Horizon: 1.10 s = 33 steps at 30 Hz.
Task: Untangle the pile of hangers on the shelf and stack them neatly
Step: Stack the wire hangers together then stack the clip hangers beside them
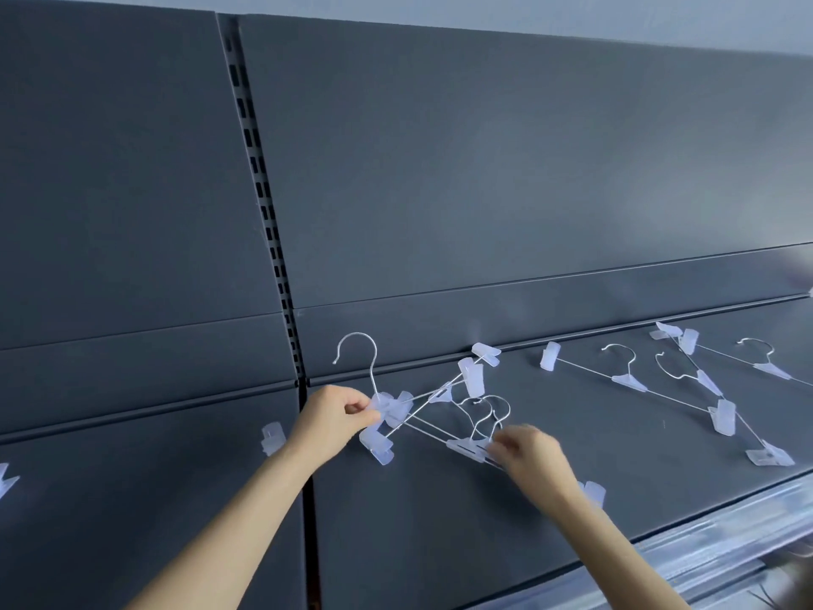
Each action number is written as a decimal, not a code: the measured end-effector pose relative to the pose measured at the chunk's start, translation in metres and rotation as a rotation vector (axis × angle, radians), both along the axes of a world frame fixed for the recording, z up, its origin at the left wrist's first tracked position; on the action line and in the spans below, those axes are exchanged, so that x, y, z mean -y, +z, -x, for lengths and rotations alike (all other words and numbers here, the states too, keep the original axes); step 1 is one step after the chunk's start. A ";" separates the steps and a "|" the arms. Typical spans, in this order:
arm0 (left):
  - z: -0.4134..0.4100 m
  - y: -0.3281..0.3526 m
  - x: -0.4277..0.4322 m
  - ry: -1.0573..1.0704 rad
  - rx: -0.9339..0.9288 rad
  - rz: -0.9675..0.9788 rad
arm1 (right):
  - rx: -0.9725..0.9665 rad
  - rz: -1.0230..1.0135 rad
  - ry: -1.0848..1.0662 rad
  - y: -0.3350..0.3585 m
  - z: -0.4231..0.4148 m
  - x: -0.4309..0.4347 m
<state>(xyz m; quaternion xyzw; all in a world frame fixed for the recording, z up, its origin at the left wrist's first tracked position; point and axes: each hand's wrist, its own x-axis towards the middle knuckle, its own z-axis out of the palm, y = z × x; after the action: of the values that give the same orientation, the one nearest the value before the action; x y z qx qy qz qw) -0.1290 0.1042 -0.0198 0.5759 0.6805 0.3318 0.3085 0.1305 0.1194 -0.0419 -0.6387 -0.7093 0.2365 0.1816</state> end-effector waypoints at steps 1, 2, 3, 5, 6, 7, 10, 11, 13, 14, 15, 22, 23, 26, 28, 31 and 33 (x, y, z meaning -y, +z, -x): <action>0.002 -0.001 0.000 -0.008 -0.019 -0.001 | 0.065 -0.004 0.033 -0.001 0.006 0.002; 0.003 -0.001 0.001 -0.012 -0.040 0.001 | 0.110 -0.026 0.047 -0.002 0.013 0.003; 0.003 -0.002 0.003 -0.012 -0.050 0.002 | 0.150 -0.052 0.058 -0.001 0.019 0.003; 0.006 -0.003 0.008 -0.005 -0.038 -0.008 | 0.197 -0.078 0.061 0.001 0.027 0.001; 0.007 -0.003 0.011 0.008 -0.025 -0.017 | 0.197 -0.065 0.040 0.003 0.028 -0.001; 0.008 -0.002 0.014 0.027 -0.012 -0.024 | 0.186 -0.041 0.008 0.006 0.026 -0.003; 0.015 0.004 0.021 0.107 0.042 -0.053 | 0.075 -0.007 -0.100 0.020 0.015 -0.008; 0.016 0.006 0.023 0.127 0.051 -0.067 | 0.024 -0.026 -0.142 0.027 0.009 -0.010; 0.018 0.008 0.027 0.146 0.056 -0.091 | -0.028 -0.094 -0.198 0.041 -0.001 -0.012; 0.019 0.008 0.028 0.149 0.059 -0.098 | -0.038 -0.126 -0.199 0.047 -0.004 -0.012; 0.019 0.009 0.029 0.147 0.062 -0.097 | -0.054 -0.144 -0.186 0.051 -0.006 -0.010; 0.024 0.022 0.058 0.137 0.033 -0.064 | -0.075 -0.139 -0.047 0.045 0.004 0.009; 0.029 0.024 0.066 0.153 0.014 -0.064 | -0.090 -0.137 -0.019 0.043 0.008 0.011; 0.046 0.028 0.098 0.218 -0.037 -0.083 | -0.154 -0.114 0.079 0.038 0.027 0.017; 0.061 0.030 0.125 0.271 -0.062 -0.087 | -0.181 -0.102 0.156 0.037 0.045 0.022; 0.089 0.031 0.167 0.327 -0.091 -0.057 | -0.214 -0.077 0.255 0.037 0.077 0.033; 0.109 0.031 0.193 0.372 -0.116 -0.042 | -0.216 -0.066 0.310 0.037 0.099 0.042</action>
<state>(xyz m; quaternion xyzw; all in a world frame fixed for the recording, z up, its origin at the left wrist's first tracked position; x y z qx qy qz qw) -0.2383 -0.0893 0.0116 0.4647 0.7846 0.3635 0.1902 0.0313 0.0776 -0.0048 -0.4865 -0.7829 0.3054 0.2389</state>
